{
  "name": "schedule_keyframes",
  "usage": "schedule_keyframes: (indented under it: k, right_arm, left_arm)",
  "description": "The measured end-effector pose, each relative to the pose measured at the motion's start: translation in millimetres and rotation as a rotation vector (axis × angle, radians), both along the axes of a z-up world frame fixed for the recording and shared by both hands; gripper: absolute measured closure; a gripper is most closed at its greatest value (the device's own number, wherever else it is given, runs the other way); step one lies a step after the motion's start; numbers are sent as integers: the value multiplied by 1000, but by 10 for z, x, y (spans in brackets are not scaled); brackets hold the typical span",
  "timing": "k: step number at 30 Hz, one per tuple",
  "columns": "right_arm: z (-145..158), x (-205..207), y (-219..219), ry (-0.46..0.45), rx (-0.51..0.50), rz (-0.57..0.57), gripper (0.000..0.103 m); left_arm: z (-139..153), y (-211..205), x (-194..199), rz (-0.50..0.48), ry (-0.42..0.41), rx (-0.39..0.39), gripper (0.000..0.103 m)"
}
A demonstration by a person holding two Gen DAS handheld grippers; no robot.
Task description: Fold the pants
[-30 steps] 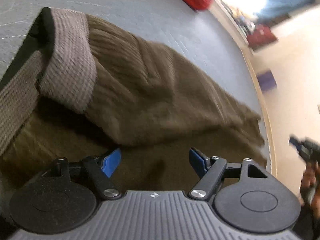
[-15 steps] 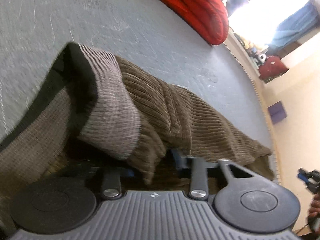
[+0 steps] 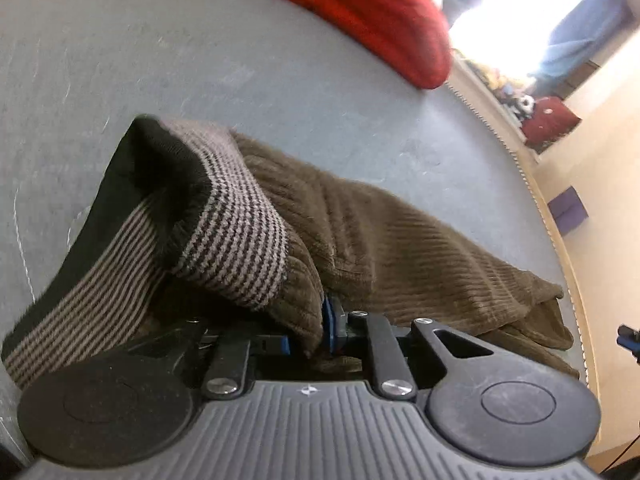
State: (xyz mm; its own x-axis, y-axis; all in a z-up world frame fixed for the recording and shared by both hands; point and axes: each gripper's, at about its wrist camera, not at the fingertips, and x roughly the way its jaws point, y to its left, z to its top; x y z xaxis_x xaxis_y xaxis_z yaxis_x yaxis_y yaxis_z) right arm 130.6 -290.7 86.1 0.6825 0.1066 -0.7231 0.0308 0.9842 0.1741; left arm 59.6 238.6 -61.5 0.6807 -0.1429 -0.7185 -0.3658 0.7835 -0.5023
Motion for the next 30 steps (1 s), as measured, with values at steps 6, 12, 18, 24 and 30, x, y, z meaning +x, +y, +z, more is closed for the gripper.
schedule_keyframes:
  k: [6, 12, 18, 24, 30]
  right_arm:
    - [-18, 24, -103, 3, -7, -8, 78]
    - [-45, 91, -200, 5, 3, -30, 78]
    - [-121, 228, -243, 2, 5, -54, 78]
    - [-317, 507, -281, 14, 5, -91, 78]
    - [-569, 901, -401, 54, 124, -137, 78]
  left_arm:
    - [-29, -18, 79, -9, 23, 19, 82]
    - [-53, -56, 111, -13, 31, 42, 80]
    - [-41, -95, 108, -28, 23, 75, 80]
    - [-24, -163, 137, -55, 15, 134, 81]
    - [-24, -202, 172, -79, 9, 182, 81]
